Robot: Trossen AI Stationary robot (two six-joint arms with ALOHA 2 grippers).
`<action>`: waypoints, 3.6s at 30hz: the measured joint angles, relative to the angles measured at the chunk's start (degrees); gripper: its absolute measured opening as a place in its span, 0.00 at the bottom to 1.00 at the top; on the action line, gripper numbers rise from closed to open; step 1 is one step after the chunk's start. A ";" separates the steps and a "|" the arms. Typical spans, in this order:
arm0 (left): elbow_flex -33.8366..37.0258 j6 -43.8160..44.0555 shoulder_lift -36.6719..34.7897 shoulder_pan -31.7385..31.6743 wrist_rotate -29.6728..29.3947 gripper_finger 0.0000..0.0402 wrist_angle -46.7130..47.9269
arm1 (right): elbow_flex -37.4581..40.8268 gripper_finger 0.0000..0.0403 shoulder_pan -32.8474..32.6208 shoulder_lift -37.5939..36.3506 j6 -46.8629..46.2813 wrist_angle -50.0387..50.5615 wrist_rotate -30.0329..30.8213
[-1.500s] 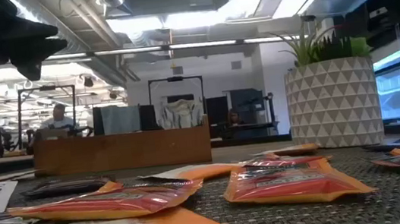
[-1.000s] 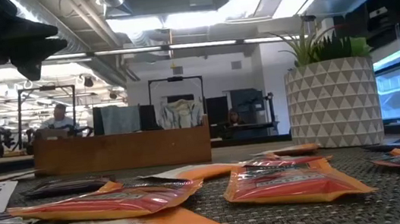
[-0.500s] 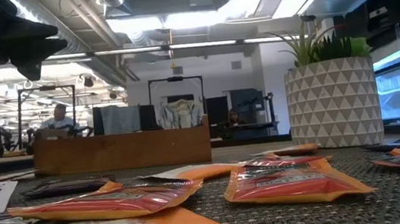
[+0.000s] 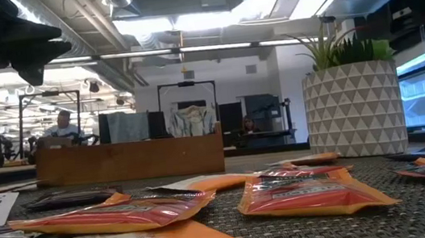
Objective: Pick & Place Tea
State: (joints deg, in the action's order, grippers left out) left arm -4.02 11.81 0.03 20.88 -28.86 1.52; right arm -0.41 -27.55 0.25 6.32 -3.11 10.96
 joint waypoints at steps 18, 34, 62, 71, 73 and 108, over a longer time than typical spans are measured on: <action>-0.01 0.00 0.01 0.00 0.00 0.37 0.01 | -0.01 0.28 -0.01 0.00 0.00 0.00 0.00; -0.02 0.00 0.00 -0.02 0.00 0.37 0.02 | 0.00 0.28 0.00 -0.02 0.00 0.02 0.00; -0.02 4.19 0.02 0.00 -2.02 0.37 -0.53 | 0.00 0.27 0.00 0.74 -8.72 -0.39 1.80; -0.02 4.30 0.44 -0.01 -3.34 0.37 -2.59 | -6.50 0.20 0.00 12.37 -1.71 -3.66 4.47; -0.02 2.21 1.55 -0.02 -1.83 0.37 -5.18 | -9.90 0.18 0.00 17.14 1.08 -3.49 4.48; -42.86 -0.48 86.25 -0.20 6.13 0.13 -15.32 | -47.22 0.03 -0.24 93.64 -5.66 2.64 6.95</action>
State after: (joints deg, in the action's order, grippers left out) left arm -46.87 11.33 86.29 20.68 -22.73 -13.80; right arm -47.63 -27.79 93.90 0.66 -0.47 17.90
